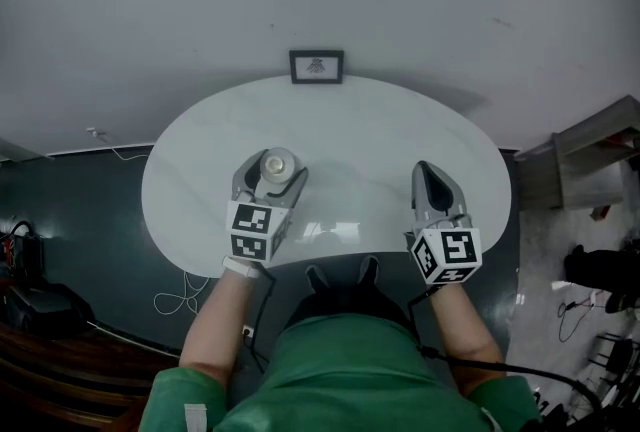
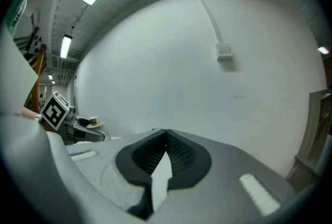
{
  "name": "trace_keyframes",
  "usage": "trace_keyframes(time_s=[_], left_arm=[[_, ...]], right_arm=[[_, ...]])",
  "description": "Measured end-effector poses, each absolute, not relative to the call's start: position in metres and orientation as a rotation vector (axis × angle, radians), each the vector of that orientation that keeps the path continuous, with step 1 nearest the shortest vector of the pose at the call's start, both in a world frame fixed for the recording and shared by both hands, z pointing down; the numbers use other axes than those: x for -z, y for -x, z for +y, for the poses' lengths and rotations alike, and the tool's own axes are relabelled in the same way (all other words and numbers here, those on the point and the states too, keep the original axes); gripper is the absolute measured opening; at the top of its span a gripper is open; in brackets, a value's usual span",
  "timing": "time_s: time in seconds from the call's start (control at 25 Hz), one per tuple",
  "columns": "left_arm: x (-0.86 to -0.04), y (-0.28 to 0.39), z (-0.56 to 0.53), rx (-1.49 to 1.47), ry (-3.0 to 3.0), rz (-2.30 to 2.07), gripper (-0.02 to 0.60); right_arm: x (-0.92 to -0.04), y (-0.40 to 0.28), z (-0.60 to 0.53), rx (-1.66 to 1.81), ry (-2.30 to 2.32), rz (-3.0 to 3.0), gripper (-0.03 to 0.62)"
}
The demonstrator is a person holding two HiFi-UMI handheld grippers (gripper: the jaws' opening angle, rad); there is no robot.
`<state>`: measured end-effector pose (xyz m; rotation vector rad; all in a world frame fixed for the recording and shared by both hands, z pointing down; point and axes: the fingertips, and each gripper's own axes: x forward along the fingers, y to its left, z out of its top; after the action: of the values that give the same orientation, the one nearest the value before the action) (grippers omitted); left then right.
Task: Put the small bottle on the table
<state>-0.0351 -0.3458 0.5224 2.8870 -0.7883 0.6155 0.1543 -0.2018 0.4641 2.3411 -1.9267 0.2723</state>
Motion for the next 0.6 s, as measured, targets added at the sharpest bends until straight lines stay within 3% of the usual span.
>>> trace_keyframes(time_s=[0.6], left_arm=[[-0.586, -0.021, -0.349, -0.741, -2.902, -0.734, 0.344]], right_arm=[[-0.491, -0.178, -0.207, -0.342, -2.301, -1.938, 0.002]])
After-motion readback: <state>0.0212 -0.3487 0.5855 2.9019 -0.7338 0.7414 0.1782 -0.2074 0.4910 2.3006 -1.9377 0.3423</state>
